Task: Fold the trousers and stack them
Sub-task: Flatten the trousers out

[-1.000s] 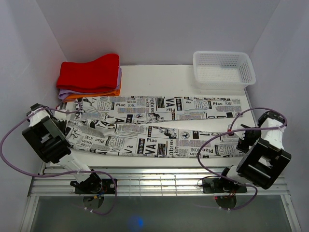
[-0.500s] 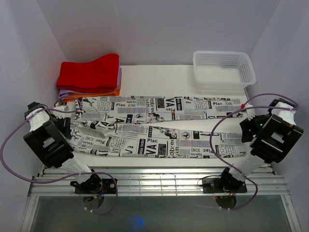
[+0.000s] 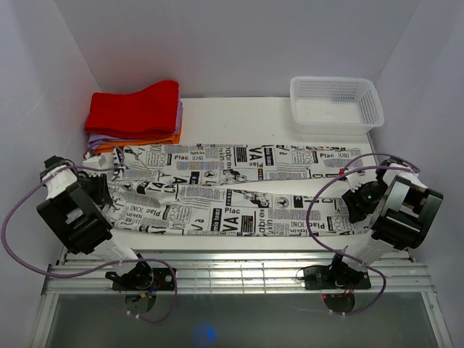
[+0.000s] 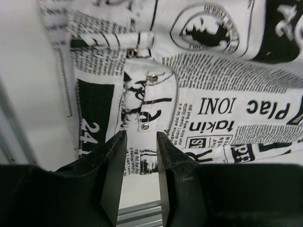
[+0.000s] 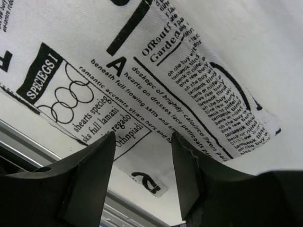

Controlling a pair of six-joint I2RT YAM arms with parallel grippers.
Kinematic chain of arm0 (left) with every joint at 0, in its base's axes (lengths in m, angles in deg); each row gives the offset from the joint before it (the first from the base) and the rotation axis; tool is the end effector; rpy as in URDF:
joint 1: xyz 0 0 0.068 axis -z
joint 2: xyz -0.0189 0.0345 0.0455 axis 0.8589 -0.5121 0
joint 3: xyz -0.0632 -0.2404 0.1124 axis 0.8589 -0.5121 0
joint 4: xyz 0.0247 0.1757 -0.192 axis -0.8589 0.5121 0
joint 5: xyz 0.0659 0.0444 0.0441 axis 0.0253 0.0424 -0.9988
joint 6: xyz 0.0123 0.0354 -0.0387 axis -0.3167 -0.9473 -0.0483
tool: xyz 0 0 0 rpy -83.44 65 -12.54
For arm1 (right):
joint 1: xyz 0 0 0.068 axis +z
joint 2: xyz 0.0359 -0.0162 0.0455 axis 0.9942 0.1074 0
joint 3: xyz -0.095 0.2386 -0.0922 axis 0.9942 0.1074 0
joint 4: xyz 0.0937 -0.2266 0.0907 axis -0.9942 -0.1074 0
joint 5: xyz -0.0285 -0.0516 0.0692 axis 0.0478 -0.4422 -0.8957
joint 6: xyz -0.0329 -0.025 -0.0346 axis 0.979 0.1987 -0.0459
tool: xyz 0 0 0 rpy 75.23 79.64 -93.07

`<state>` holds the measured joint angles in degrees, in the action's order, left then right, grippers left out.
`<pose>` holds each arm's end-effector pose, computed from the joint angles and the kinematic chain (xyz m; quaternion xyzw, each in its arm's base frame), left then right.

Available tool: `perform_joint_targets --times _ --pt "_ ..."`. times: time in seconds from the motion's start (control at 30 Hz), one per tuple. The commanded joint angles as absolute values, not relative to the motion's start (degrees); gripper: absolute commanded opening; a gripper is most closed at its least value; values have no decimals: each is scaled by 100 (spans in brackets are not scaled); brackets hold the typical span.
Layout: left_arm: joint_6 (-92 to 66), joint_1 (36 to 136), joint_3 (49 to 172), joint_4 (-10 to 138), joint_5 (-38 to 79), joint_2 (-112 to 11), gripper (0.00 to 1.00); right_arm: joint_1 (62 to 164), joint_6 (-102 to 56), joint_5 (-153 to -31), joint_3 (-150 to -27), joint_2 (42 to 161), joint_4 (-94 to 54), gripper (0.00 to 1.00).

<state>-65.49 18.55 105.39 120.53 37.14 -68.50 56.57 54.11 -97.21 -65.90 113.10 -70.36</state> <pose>0.2374 0.1841 0.2167 0.0223 0.9734 -0.1107 0.1996 0.2318 -0.1102 0.1576 -0.3639 0.9244 0.0828 0.0795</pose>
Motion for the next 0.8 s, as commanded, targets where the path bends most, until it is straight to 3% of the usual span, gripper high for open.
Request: perform_joint_targets --times 0.0,0.17,0.3,0.4,0.53,0.77 --pt "-6609 1868 9853 11837 3455 -6857 41 5457 5520 -8804 -6656 11992 -5715 58" --pt "-6925 1859 9016 11767 2927 -6402 31 5439 5853 -8934 -6946 11844 -6241 57" --pt "-7224 1789 9023 12082 2759 -6146 25 5448 6170 -9452 -7516 11537 -7172 62" --pt "-7233 1771 9769 12477 3127 -6215 30 5500 5986 -10287 -8447 11580 -7727 63" --pt "-6874 1867 11471 13092 4128 -6803 45 6087 4961 -11008 -9545 11896 -7597 63" --pt "-5584 2623 12399 12673 4869 -7612 48 7135 3526 -10861 -10146 12958 -6350 56"
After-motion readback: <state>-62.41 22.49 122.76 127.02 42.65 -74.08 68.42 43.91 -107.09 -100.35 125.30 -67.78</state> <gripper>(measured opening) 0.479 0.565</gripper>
